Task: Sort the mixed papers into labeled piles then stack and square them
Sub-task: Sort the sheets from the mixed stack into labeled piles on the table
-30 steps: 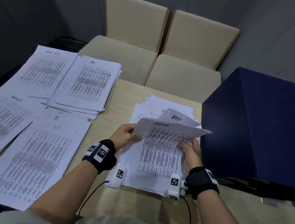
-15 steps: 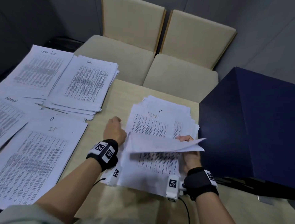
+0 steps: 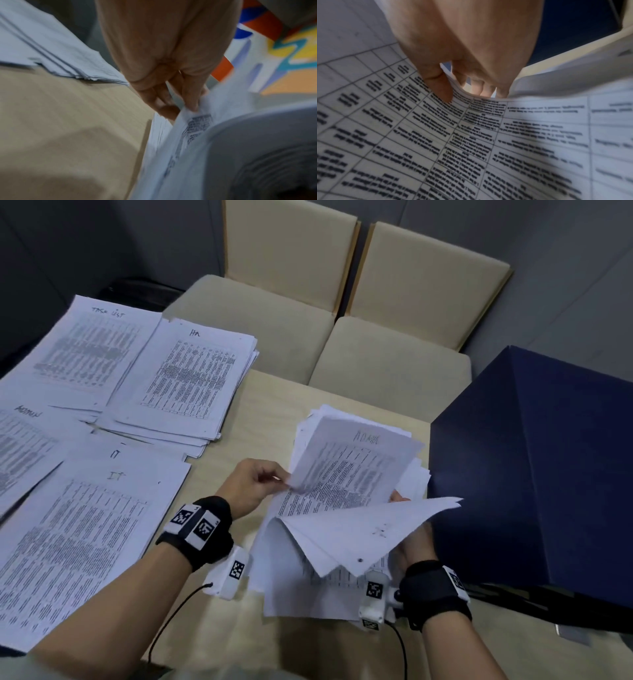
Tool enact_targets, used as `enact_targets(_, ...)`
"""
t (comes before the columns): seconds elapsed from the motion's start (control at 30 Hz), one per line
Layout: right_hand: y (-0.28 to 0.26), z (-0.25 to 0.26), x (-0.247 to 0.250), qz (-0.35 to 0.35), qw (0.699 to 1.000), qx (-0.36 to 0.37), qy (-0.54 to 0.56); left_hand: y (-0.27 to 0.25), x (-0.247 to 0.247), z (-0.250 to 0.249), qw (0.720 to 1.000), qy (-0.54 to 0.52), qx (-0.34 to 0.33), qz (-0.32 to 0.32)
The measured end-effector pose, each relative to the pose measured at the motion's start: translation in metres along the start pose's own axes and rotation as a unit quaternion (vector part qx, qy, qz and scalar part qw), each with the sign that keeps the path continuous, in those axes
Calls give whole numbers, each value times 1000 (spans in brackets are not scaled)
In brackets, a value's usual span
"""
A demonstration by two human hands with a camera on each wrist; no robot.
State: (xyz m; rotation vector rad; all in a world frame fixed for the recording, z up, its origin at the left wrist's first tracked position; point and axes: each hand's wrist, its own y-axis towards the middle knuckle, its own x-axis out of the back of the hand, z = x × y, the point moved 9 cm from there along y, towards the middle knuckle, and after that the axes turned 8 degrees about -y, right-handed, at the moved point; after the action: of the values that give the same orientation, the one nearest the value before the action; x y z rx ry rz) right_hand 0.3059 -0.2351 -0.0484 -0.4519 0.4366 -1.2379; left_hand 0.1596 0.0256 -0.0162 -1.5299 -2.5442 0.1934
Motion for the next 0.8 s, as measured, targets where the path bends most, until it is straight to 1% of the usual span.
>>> enact_targets(0.1,-3,1,3,-22,999,26,-16,-2,-6,-1,998,-55,17,32)
enact_targets(0.17,-11,4,1,-27,999,31,-26,-5,-8,1,998,-43,27,49)
enact_targets(0.23,-15,15,3,-62,997,41,-29,-8,-16,1,996,0,31,85)
enact_targets(0.27,-14,25,0,-67,995,60,-33,-10,-22,0,994,10,33,101)
enact_targets(0.3,-15,37,-5,-63,994,78,-35,-9,-25,-4,995,7,35,98)
enact_targets(0.33,-16,48,-11,-50,994,94,-33,-8,-27,-14,997,-1,31,77)
enact_targets(0.4,-23,74,-25,-19,993,113,-29,-3,-20,-46,1000,-19,-7,-18)
enact_targets(0.43,-29,90,-33,-8,991,131,-37,0,-15,-63,996,-39,-32,-67)
enact_targets(0.47,-36,108,-41,3,985,164,-51,2,-12,-80,991,-69,-54,-102)
enact_targets(0.5,-45,125,-48,8,978,199,-64,2,-10,-99,985,-96,-72,-123)
enact_targets(0.57,-61,152,-55,-5,964,259,-63,4,-12,-128,975,-140,-108,-136)
enact_targets(0.63,-72,166,-55,-22,952,303,-36,0,-14,-148,964,-169,-144,-143)
enact_targets(0.7,-77,165,-50,-73,939,331,-48,-2,-16,-149,958,-181,-163,-151)
enact_targets(0.73,-74,155,-46,-97,934,335,-73,-3,-18,-140,960,-181,-151,-152)
enact_targets(0.77,-70,140,-42,-119,934,321,-103,-1,-21,-122,965,-179,-114,-155)
enact_targets(0.8,-61,120,-38,-125,938,294,-133,1,-26,-98,972,-166,-62,-152)
